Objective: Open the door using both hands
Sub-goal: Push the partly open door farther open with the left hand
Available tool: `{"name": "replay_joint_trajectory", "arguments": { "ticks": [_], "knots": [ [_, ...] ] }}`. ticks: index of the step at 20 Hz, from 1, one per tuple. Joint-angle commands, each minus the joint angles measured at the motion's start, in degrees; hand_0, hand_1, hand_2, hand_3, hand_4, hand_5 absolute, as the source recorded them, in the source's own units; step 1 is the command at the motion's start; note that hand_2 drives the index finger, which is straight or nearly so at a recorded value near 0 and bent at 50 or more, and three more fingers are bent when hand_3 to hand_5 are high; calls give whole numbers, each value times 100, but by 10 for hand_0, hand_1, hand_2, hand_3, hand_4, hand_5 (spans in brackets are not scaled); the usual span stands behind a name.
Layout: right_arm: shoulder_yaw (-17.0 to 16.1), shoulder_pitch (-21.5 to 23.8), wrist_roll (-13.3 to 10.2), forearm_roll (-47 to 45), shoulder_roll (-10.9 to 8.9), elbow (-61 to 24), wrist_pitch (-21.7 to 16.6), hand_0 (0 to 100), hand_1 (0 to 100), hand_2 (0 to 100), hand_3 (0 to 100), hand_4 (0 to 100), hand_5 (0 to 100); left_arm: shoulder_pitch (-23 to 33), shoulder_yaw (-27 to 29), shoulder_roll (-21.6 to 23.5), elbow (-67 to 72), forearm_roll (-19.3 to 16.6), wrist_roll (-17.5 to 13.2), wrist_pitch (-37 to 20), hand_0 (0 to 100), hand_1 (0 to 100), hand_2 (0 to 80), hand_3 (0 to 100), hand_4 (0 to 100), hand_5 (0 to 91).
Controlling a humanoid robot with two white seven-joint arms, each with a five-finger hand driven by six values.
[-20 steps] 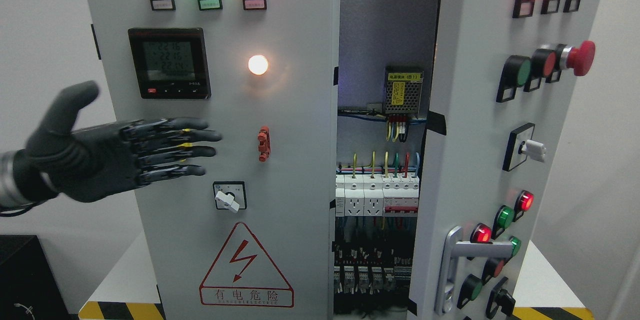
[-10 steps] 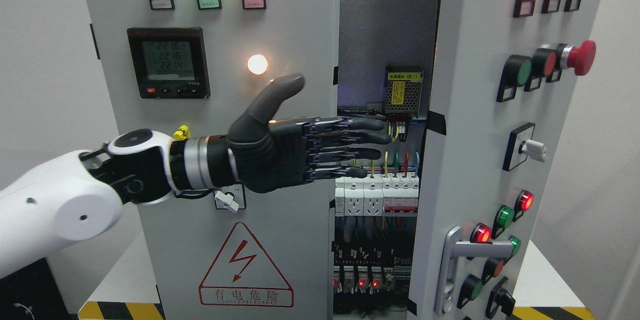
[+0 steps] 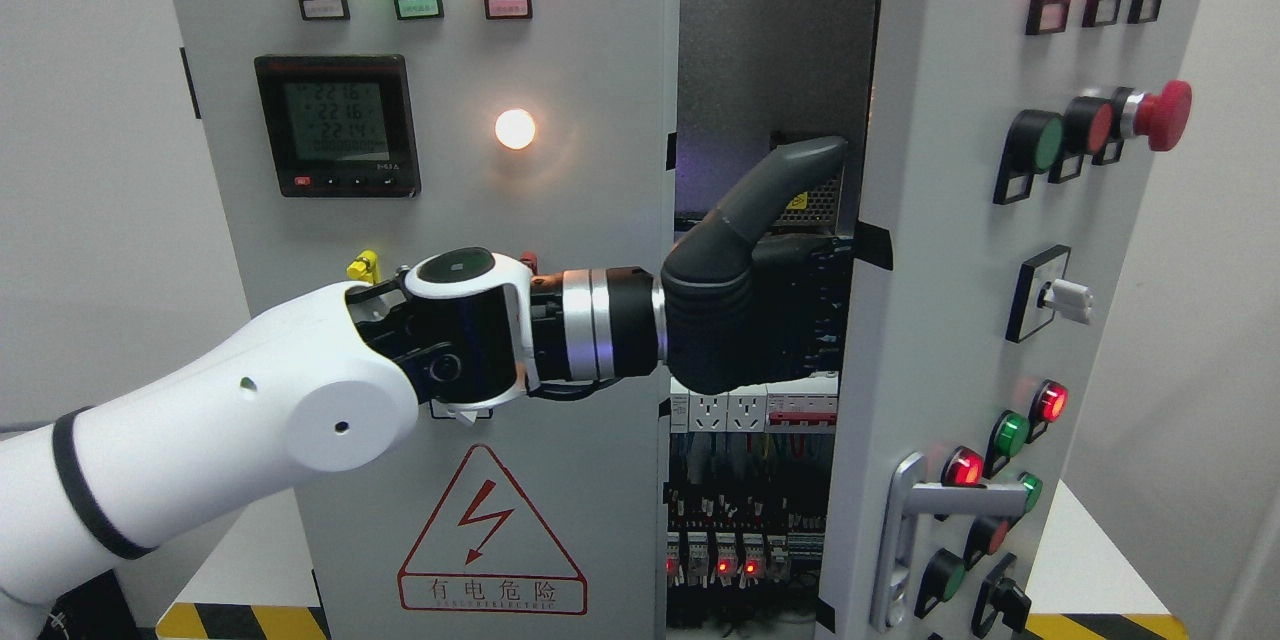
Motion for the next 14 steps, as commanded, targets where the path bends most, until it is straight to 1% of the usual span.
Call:
{"name": "replay_joint_trajectory", "arguments": {
  "ticks": [1,4,6,9,11,12,14],
  "knots": [
    [0,79,-5,61,0,-70,-2,0,0,0,0,0,0,-3,303,-1513,-325,-465,649,-14,0,0,0,0,0,0],
    [0,79,-5,61,0,-70,-2,0,0,0,0,0,0,-12,320,-2057,-282,-527,1264,-58,0,0,0,0,0,0],
    [0,79,-5,61,0,-70,-2,0,0,0,0,0,0,-29,329,-2312,-212,-536,1502,-67,0,0,0,0,0,0],
    [0,79,-5,61,9,-70,-2,0,0,0,0,0,0,-38,381,-2822,165,-580,1565,-67,0,0,0,0,0,0],
    [0,79,-5,61,0,-70,-2,0,0,0,0,0,0,-3,487,-3139,508,-755,1565,-58,0,0,0,0,0,0],
    [0,79,-5,61,0,-70,-2,0,0,0,0,0,0,23,478,-3227,596,-869,1565,-58,0,0,0,0,0,0],
    [0,79,-5,61,0,-70,-2,0,0,0,0,0,0,23,452,-3228,588,-940,1565,-58,0,0,0,0,0,0]
  ]
}}
